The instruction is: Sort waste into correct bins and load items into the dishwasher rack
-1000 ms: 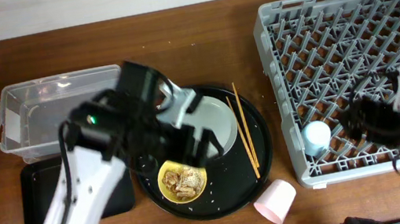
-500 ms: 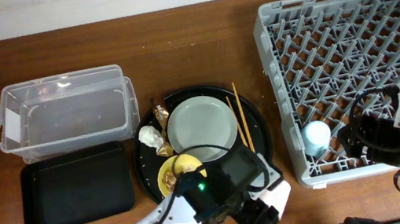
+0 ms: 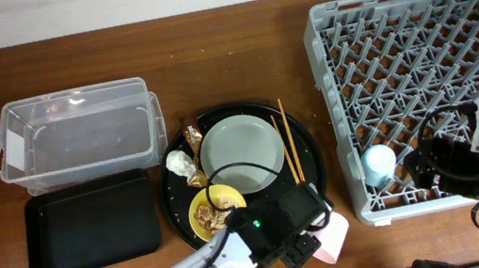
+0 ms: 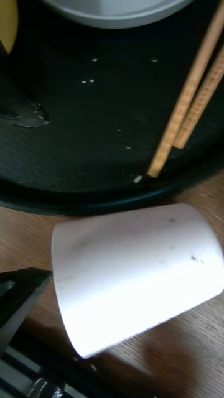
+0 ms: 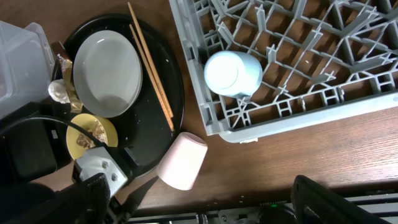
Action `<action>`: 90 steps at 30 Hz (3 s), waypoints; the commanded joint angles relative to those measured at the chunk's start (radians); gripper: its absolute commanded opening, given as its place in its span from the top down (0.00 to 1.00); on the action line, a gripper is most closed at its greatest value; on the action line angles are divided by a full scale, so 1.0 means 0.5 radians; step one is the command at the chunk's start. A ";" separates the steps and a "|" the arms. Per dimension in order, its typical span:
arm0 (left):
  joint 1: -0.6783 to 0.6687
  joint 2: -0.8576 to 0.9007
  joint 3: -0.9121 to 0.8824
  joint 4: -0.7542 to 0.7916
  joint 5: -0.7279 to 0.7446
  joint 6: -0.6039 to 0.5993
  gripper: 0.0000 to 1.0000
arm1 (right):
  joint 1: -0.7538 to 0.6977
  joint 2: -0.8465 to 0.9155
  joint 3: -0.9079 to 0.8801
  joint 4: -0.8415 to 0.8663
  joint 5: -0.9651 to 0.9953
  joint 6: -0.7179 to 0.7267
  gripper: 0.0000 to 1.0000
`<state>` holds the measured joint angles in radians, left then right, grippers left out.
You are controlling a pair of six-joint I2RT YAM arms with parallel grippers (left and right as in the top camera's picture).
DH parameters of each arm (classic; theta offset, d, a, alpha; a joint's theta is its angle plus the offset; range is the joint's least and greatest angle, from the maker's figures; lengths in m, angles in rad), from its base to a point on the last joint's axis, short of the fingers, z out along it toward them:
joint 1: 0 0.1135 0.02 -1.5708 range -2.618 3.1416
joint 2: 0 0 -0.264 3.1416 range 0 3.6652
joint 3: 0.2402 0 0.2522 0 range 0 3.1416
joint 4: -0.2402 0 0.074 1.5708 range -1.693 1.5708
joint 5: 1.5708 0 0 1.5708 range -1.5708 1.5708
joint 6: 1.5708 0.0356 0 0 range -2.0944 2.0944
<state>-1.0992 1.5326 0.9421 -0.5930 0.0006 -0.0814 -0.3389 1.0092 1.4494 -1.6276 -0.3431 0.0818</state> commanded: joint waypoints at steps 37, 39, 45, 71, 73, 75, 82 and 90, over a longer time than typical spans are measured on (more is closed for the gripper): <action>0.423 -0.601 0.333 -0.053 -0.143 -0.399 0.99 | 0.117 0.077 0.018 -0.021 -0.571 -0.423 0.07; 0.925 -0.880 0.334 0.035 0.718 -0.413 1.00 | 0.117 0.078 0.018 -0.048 -1.067 -0.765 0.07; 1.836 -1.002 0.334 0.603 2.721 -0.631 1.00 | 0.400 0.097 0.018 0.003 -1.933 -1.308 0.02; 1.286 -0.671 0.326 0.603 2.229 -0.583 0.94 | 1.102 0.365 0.018 0.375 -2.195 -1.186 0.36; 1.286 -0.671 0.326 0.602 2.199 -0.582 0.95 | 1.102 0.362 0.018 0.368 -2.194 -1.187 0.21; 1.286 -0.671 0.326 0.603 2.155 -0.582 0.95 | 1.129 0.362 0.018 0.370 -2.193 -1.188 0.19; 1.286 -0.671 0.326 0.611 2.150 -0.576 0.95 | 1.225 0.364 0.018 0.401 -2.077 -1.195 0.36; 1.288 -0.672 0.326 0.560 2.151 -0.568 0.00 | 0.699 0.264 0.320 0.376 -0.951 -0.365 0.42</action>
<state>-0.4561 1.1946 1.1034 -0.2974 1.0824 -0.3756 0.1200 1.1816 1.5242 -1.4265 -1.0981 -0.3122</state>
